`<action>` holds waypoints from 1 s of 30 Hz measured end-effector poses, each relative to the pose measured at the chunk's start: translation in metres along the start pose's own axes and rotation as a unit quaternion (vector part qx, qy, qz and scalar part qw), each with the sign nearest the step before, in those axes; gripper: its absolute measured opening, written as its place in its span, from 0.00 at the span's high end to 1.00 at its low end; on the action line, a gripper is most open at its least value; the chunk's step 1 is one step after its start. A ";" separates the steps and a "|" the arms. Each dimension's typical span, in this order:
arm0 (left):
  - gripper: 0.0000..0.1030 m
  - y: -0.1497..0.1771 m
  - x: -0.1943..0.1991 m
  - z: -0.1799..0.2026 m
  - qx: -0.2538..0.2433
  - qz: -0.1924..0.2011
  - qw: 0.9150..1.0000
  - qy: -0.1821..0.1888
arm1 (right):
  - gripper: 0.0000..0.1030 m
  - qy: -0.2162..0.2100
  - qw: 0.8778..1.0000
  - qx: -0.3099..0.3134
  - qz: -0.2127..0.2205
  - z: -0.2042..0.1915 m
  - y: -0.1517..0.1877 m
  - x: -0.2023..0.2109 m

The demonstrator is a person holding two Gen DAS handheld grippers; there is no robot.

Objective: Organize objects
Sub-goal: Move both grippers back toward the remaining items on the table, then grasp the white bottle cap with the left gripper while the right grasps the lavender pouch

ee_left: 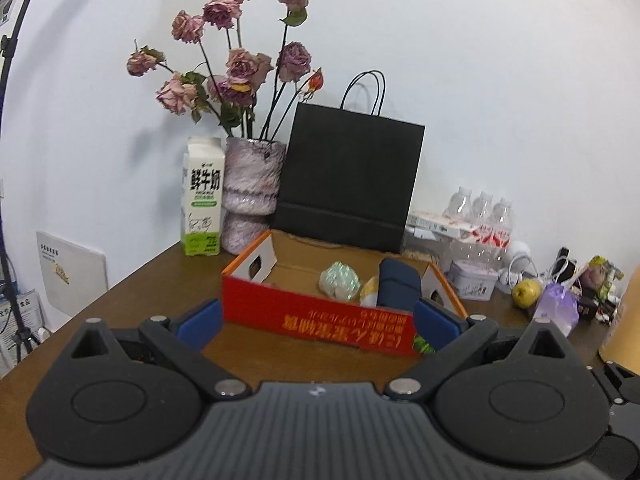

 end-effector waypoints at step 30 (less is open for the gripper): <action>0.00 0.100 0.015 -0.117 -0.069 -0.157 0.982 -0.081 | 0.00 -0.031 0.993 -0.026 -0.111 -0.043 0.085 0.027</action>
Point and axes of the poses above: each gripper's, at about its wrist camera, not at the fingertips, and x roughly against the way its jaws point, z to its right, y to its underside, the point moved 7 cm from there along -x, roughly the way its jaws point, and after that the axes turned 12 degrees about -y, right-handed, at the moved point
